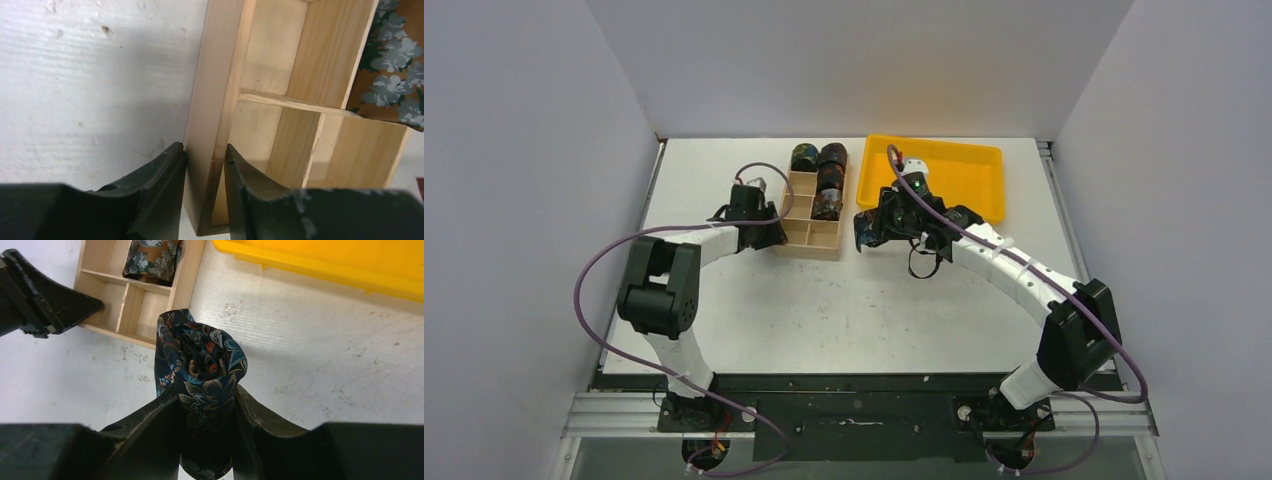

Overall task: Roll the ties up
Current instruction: Pick up the tie at the center of the board, then move the storage box to the center of the board, then place the tie in the storage box.

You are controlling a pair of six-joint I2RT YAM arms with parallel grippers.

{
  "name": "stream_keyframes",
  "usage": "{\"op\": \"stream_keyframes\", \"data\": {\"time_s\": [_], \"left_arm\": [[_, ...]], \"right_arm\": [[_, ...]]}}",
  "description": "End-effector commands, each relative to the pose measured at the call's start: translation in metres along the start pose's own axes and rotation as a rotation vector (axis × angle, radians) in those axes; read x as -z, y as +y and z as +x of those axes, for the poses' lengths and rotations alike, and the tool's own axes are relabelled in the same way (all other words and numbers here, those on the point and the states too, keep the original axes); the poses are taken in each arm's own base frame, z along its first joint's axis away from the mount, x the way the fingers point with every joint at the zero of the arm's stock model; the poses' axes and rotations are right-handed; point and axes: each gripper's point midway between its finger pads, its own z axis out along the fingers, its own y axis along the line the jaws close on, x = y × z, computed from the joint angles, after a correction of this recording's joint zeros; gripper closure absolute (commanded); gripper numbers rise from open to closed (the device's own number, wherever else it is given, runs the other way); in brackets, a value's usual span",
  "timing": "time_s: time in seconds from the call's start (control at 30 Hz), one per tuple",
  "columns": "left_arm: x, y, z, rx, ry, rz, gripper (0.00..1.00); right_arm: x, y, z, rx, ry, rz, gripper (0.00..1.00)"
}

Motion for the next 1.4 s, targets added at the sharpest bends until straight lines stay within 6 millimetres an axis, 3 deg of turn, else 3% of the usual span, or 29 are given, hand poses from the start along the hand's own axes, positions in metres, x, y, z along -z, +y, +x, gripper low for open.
{"op": "stream_keyframes", "data": {"time_s": [0.0,0.23,0.4,0.77,1.0,1.37], "left_arm": [[0.013,-0.023,0.011,0.014,-0.028,0.054,0.71],[0.022,-0.034,0.036,0.101,-0.078,0.088,0.79],[0.022,-0.035,0.048,0.159,-0.076,0.108,0.88],[0.025,-0.048,0.057,0.202,-0.100,0.155,0.97],[0.024,-0.046,0.064,0.166,-0.103,0.119,1.00],[0.026,-0.048,0.069,0.182,-0.101,0.130,1.00]], "right_arm": [[-0.001,-0.003,-0.014,0.117,-0.032,0.115,0.95],[-0.017,-0.011,-0.013,0.228,0.003,0.250,0.95],[-0.033,0.007,-0.009,0.292,0.031,0.266,0.95],[-0.055,0.044,0.014,0.334,0.077,0.218,0.95],[-0.056,0.052,0.008,0.365,0.060,0.246,0.95],[-0.083,0.064,0.035,0.343,0.124,0.199,0.95]]}}
